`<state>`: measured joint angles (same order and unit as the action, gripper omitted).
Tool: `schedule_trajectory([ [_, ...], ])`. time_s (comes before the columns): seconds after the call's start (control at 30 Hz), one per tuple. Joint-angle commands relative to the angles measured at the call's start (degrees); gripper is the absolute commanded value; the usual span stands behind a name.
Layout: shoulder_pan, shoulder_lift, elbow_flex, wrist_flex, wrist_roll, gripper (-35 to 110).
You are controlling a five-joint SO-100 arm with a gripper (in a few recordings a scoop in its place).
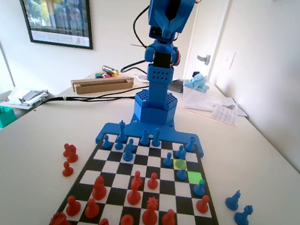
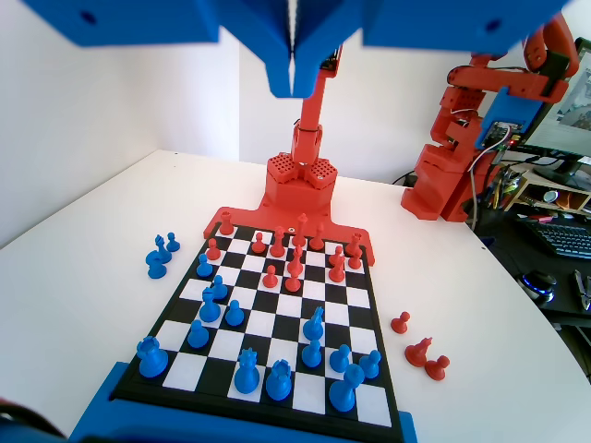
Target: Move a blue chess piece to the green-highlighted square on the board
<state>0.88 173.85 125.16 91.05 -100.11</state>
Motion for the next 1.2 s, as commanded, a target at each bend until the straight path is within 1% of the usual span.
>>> schedule_trajectory([
  [0.0, 1.0, 1.1, -0.2, -1.0, -0.2, 2],
  [0.93, 0.3, 1.1, -0.2, -0.9, -0.2, 1],
  [1.17, -0.4, -3.3, -1.0, -0.3, 0.8, 1],
])
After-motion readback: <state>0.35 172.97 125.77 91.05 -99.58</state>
